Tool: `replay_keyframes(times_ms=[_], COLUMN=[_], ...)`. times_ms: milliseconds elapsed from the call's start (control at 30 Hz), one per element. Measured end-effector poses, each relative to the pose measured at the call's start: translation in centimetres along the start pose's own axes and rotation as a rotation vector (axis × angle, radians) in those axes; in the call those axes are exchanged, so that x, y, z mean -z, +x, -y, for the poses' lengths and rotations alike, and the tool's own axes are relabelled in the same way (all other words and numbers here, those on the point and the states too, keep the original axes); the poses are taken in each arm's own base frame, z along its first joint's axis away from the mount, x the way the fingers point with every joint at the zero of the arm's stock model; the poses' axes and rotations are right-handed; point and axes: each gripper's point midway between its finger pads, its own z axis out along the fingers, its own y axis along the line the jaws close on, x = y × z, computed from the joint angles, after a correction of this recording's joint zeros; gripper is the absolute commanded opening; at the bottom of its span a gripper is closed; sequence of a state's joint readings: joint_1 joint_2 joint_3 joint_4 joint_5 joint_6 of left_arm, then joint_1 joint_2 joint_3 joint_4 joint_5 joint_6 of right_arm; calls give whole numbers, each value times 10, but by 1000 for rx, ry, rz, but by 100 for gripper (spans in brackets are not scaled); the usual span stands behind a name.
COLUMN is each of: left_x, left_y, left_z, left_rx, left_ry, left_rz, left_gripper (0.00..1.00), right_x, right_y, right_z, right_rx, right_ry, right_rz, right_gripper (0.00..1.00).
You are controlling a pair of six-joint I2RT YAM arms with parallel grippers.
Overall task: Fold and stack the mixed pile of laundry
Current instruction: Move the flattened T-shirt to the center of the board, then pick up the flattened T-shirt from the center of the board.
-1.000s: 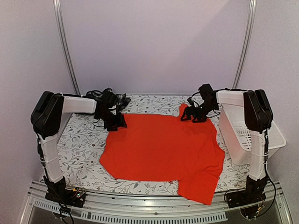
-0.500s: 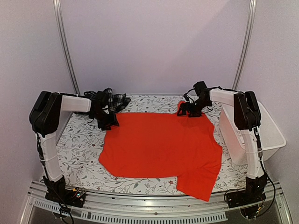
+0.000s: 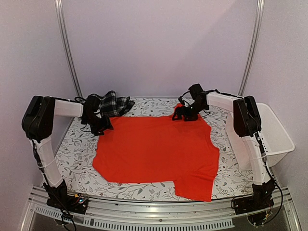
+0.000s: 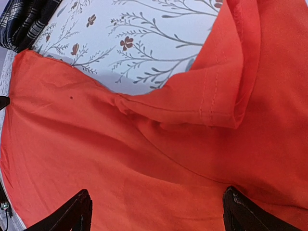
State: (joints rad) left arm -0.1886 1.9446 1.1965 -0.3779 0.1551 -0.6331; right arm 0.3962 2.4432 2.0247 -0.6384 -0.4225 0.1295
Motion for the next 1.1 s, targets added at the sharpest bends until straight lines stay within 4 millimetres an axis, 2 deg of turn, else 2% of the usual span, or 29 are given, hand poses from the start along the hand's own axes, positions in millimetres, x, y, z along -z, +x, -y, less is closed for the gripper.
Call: replay_keyframes(times_ms=[133,267,333,433,500,567,633,667,733,800,867,967,1100], left_x=[3,14,31,73,103,117,113,108,91,81,80,93,121], left_y=[-4,-8,-10,-10,0,19,46,57,90,116,135,153,159], left_z=[6,14,22,39,47,51,51,49,40,27,14,-3,-6], left_rx=[-31,-39,-43,-63,-78,-90,-102,-105,-107,-92,-59,16,129], left_ry=[30,51,73,129,177,205,204,198,156,116,96,87,142], left_rz=[-7,-14,-1,55,92,92,47,20,-59,-118,-147,-148,-96], left_gripper=[77,79,79,77,75,73,71,70,70,71,75,77,79], right_x=[1,21,36,75,105,135,155,159,159,144,129,114,111], right_y=[-18,-40,-45,-39,-29,-13,7,15,38,65,90,125,157], right_z=[-7,-12,-16,-31,-45,-61,-74,-78,-81,-77,-72,-70,-87], right_rx=[13,26,26,29,33,42,51,51,43,17,-15,-52,-52], right_ry=[-8,-14,-15,-32,-49,-76,-106,-114,-136,-150,-157,-169,-200], right_rz=[28,86,103,119,132,146,155,151,121,63,3,-85,-146], right_gripper=[95,96,96,95,95,94,94,93,93,92,92,91,92])
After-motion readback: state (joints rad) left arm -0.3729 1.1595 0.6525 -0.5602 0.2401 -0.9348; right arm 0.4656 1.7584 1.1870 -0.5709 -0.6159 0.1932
